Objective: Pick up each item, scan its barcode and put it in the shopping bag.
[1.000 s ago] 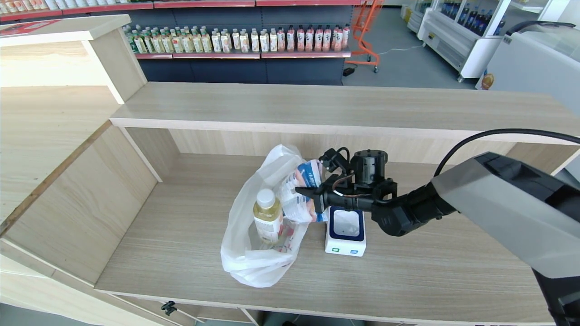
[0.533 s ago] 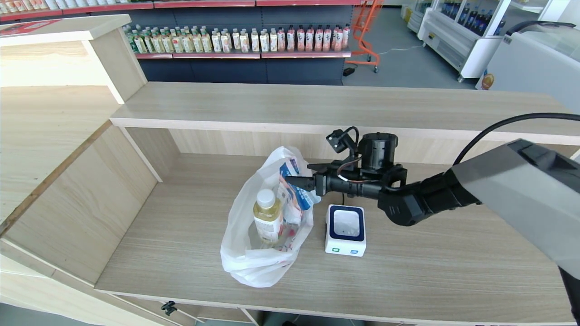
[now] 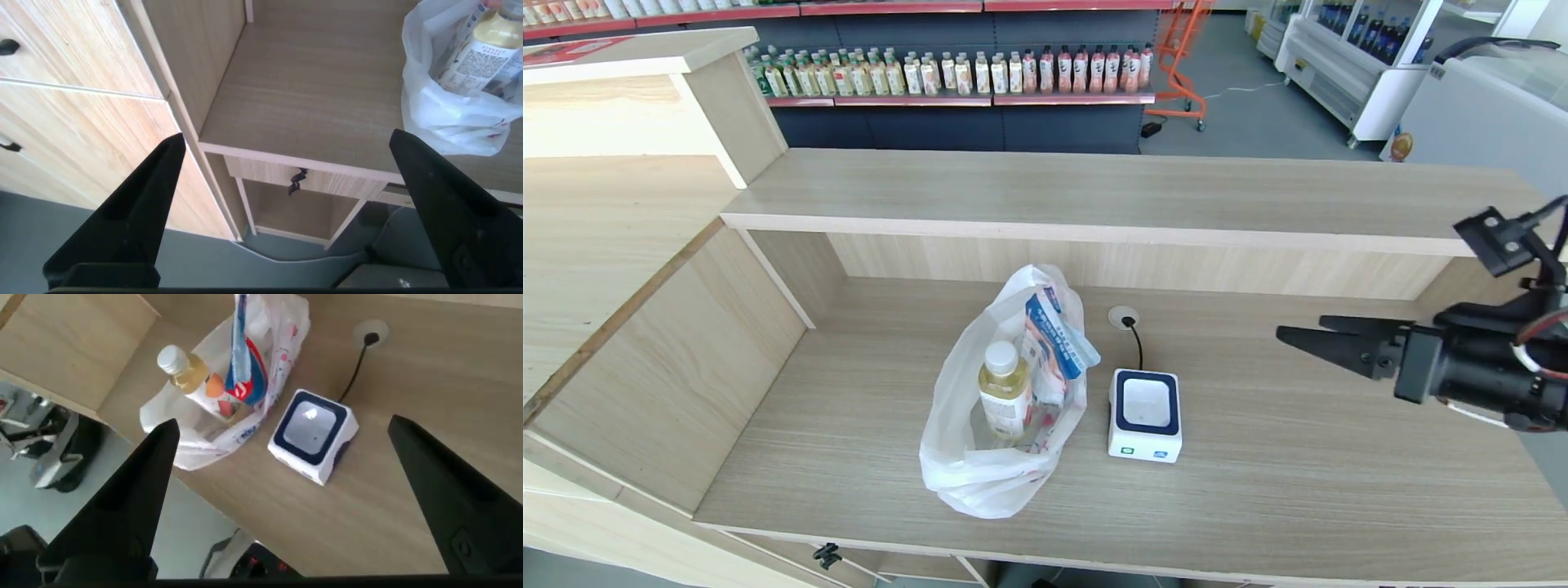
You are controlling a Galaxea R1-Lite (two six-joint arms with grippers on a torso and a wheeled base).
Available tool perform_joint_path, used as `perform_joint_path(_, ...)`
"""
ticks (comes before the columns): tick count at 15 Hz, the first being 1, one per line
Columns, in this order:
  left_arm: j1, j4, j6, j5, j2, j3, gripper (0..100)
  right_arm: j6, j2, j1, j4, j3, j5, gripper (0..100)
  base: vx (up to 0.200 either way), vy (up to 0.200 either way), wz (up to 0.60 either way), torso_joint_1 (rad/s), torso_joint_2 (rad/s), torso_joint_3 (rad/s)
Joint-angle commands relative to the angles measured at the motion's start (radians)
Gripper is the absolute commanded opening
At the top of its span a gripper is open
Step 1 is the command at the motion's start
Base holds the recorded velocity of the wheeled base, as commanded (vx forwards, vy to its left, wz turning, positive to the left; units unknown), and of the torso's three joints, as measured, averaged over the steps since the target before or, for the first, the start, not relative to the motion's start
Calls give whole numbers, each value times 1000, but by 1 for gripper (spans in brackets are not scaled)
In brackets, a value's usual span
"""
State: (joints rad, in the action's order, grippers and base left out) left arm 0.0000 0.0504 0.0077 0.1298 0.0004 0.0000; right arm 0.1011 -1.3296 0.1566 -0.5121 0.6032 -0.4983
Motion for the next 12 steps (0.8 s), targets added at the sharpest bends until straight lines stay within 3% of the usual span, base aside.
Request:
perform_joint_path(1, 0, 0, 0, 1, 0, 0, 100, -101, 787, -266, 251, -496, 188, 100, 0, 0, 0, 0, 0, 0)
perform_joint_path(2, 0, 0, 0, 1, 0, 0, 100, -116, 905, -183, 277, -536, 224, 100, 0, 0, 0, 0, 0, 0)
perform_joint_path(4, 0, 0, 2, 1, 0, 0, 100, -241, 1096, -181, 336, -603, 317, 100, 0, 0, 0, 0, 0, 0)
perform_joint_path(6, 0, 0, 0, 1, 0, 0, 100, -192, 1250, -189, 529, -582, 369, 100, 0, 0, 0, 0, 0, 0)
perform_joint_path(8, 0, 0, 0, 1, 0, 0, 100, -132, 1291, -178, 460, -603, 581, 100, 0, 0, 0, 0, 0, 0)
perform_joint_path(12, 0, 0, 2, 1, 0, 0, 100, -100, 1330, -163, 498, -603, 572, 100, 0, 0, 0, 0, 0, 0)
